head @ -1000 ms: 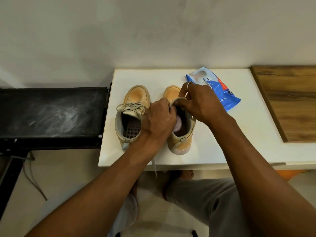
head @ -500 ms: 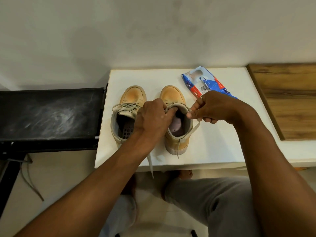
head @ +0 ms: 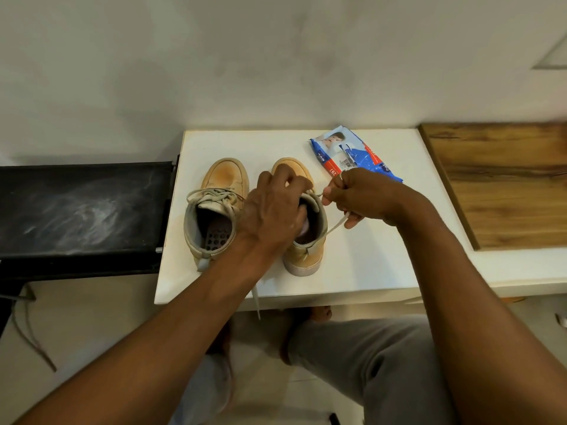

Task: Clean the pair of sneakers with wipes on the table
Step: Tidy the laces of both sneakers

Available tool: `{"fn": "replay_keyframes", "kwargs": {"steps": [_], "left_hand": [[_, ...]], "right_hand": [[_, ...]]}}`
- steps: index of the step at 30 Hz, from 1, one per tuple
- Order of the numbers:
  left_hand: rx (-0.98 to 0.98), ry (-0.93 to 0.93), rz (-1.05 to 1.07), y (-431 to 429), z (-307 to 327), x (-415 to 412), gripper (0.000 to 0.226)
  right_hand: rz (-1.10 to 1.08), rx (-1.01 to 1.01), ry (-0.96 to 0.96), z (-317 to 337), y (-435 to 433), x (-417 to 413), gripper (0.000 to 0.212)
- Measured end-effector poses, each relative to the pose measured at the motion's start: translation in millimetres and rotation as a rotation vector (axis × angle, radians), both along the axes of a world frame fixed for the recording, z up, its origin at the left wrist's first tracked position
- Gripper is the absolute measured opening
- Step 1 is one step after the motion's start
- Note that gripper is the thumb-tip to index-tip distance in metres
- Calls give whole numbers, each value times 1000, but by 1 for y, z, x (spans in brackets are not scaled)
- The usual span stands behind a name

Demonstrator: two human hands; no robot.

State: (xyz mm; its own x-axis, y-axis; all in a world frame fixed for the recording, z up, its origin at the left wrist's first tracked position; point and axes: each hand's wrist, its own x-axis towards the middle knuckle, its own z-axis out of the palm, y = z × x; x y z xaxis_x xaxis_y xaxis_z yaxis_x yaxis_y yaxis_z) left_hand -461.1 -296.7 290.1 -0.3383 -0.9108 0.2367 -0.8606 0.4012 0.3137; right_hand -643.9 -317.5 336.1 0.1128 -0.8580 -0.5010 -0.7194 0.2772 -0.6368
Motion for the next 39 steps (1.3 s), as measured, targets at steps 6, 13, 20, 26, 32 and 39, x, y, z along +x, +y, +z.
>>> {"fn": "replay_keyframes", "kwargs": {"steps": [6, 13, 20, 26, 32, 39], "left_hand": [[11, 37, 0, -5, 0, -1, 21], [-1, 155, 79, -4, -4, -2, 11], [92, 402, 258, -12, -6, 3, 15], [145, 431, 226, -10, 3, 6, 22], [322, 194, 166, -7, 14, 4, 42], [485, -3, 240, 0, 33, 16, 46]], "right_hand": [[55, 83, 74, -5, -2, 0, 33], [111, -39, 285, -11, -6, 13, 29], [153, -2, 313, -9, -3, 14, 26], [169, 1, 313, -9, 0, 14, 28], [101, 33, 247, 3, -3, 4, 41], [-11, -166, 109, 12, -4, 8, 53]]}}
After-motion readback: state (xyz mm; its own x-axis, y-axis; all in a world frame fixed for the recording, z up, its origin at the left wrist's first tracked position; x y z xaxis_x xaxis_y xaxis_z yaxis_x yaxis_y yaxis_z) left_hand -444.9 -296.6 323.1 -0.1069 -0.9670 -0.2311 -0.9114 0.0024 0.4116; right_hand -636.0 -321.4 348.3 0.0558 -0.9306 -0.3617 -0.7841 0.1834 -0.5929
